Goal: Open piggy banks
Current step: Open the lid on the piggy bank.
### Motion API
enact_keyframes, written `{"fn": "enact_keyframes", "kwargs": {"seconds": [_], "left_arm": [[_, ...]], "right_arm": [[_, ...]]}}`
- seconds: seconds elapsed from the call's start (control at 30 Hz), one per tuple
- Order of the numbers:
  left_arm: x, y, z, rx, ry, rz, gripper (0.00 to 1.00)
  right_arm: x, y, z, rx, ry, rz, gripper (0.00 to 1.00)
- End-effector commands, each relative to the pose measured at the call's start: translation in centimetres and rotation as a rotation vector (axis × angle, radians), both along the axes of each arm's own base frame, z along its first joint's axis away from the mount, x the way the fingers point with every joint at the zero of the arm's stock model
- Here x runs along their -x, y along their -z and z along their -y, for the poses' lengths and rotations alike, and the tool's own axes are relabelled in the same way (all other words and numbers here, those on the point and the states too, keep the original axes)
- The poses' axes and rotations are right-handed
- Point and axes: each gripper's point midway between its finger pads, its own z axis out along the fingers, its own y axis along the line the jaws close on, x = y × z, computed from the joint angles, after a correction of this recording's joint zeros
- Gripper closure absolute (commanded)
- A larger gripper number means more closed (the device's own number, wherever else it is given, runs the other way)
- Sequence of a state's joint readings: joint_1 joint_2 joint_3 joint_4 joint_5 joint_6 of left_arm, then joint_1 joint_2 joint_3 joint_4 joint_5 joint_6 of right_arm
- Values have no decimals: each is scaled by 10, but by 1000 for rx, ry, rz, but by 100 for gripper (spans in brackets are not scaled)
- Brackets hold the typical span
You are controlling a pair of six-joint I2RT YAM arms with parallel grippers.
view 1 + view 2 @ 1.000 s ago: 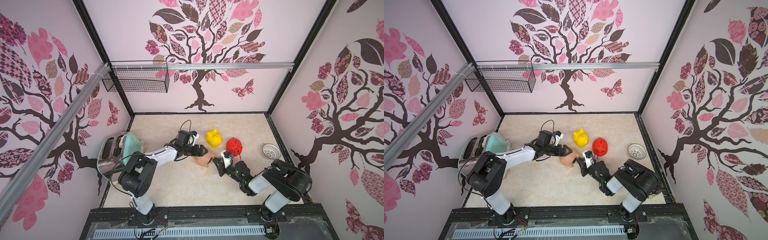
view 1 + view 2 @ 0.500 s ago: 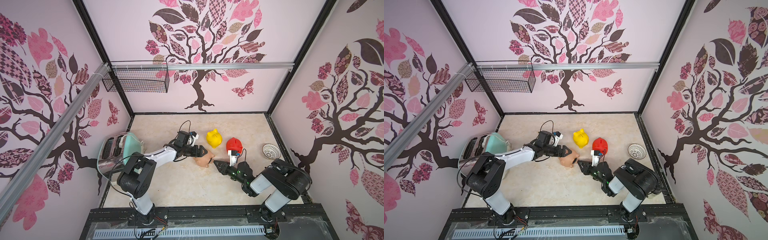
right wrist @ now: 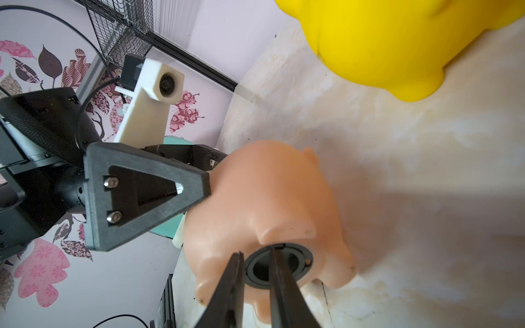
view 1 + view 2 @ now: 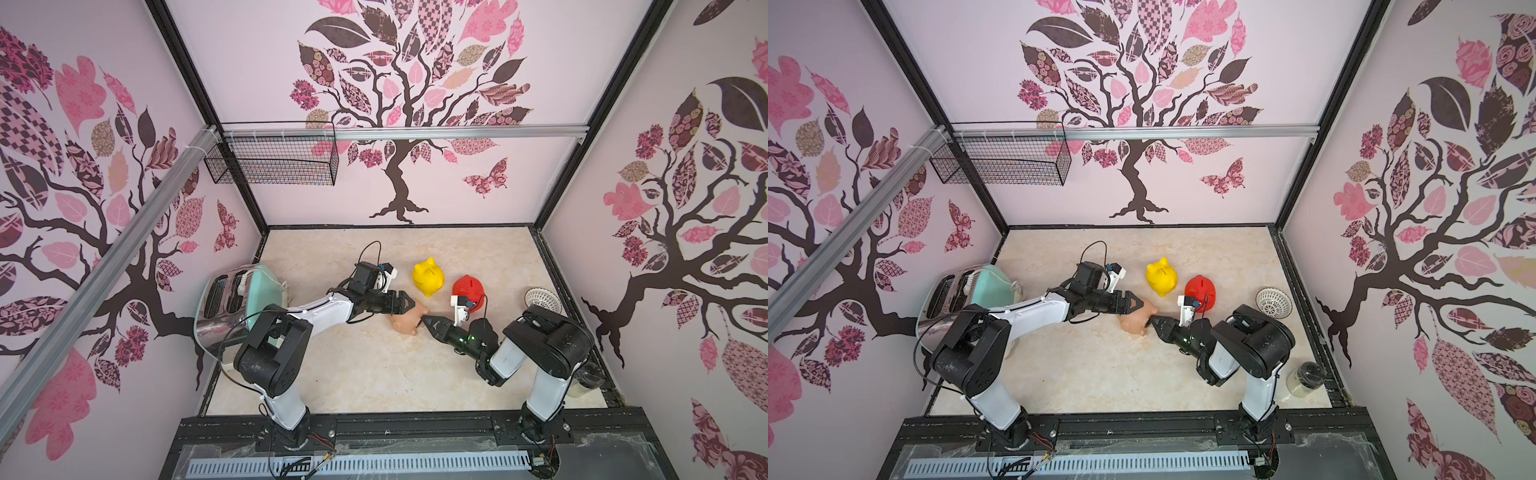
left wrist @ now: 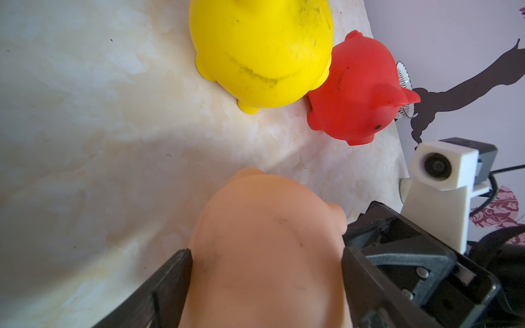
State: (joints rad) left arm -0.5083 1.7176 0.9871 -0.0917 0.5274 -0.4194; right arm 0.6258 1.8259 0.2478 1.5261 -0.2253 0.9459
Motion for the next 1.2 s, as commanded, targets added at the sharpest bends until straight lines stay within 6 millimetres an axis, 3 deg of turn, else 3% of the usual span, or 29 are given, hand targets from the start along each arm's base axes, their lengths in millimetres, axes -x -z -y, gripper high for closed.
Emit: {"fn": "enact_keyframes", "kwargs": {"seconds": [0.0,0.57,1.17], "left_arm": [[22,47,-26,-154,-30,-126,14],[19,53,-32,-193,-49,-128,15],[20,54,-30,-180,-37,-136,15]], "right_arm": [[-1,4,-1,8,-6,-12,81],[-1,17,-4,-1,-18,-38,77],[-6,13,-14,-22,-48,-19,76]]}}
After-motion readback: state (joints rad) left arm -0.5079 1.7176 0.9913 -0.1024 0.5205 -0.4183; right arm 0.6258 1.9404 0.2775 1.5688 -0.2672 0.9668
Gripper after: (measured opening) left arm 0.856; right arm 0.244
